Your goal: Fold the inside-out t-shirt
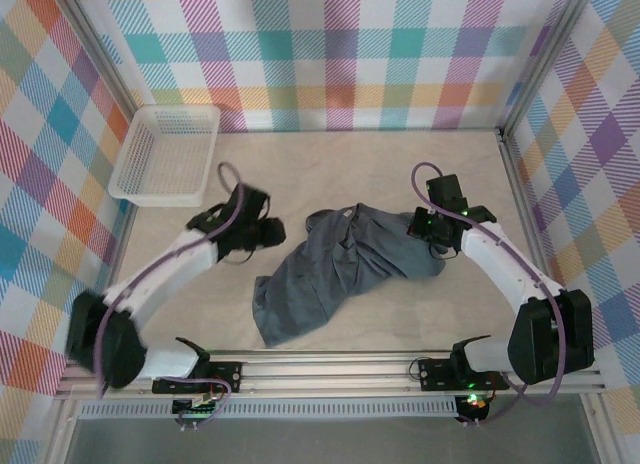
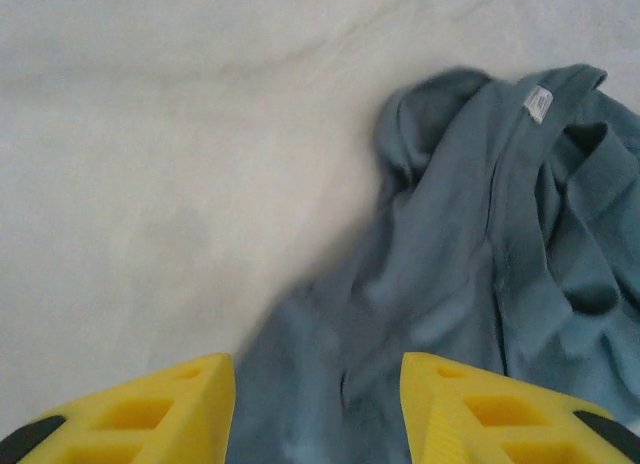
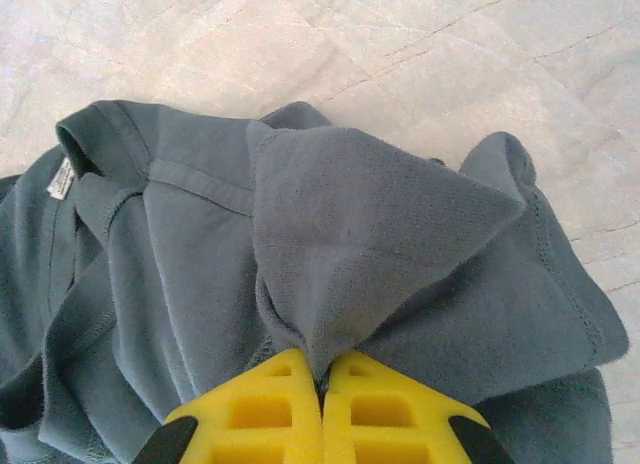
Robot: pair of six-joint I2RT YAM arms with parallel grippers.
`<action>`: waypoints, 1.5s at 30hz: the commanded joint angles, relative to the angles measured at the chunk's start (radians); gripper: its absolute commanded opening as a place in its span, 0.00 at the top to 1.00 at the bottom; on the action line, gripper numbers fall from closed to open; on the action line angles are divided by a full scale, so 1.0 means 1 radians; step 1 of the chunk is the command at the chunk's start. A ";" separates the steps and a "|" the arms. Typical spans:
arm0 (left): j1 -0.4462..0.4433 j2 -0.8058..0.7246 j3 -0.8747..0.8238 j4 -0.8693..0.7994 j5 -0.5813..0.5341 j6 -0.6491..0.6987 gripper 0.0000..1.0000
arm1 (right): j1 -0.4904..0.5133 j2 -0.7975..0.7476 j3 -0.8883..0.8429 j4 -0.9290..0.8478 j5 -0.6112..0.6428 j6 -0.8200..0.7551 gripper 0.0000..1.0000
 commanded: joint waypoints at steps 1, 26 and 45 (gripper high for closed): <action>-0.009 -0.092 -0.162 -0.089 0.049 -0.173 0.51 | -0.003 -0.001 0.023 0.020 -0.038 0.017 0.99; -0.197 -0.183 0.200 -0.305 -0.188 0.003 1.00 | -0.003 -0.240 0.219 -0.108 0.068 0.038 1.00; -0.141 -0.239 1.007 -0.091 -0.432 0.426 1.00 | -0.003 -0.497 0.652 0.173 0.266 -0.166 1.00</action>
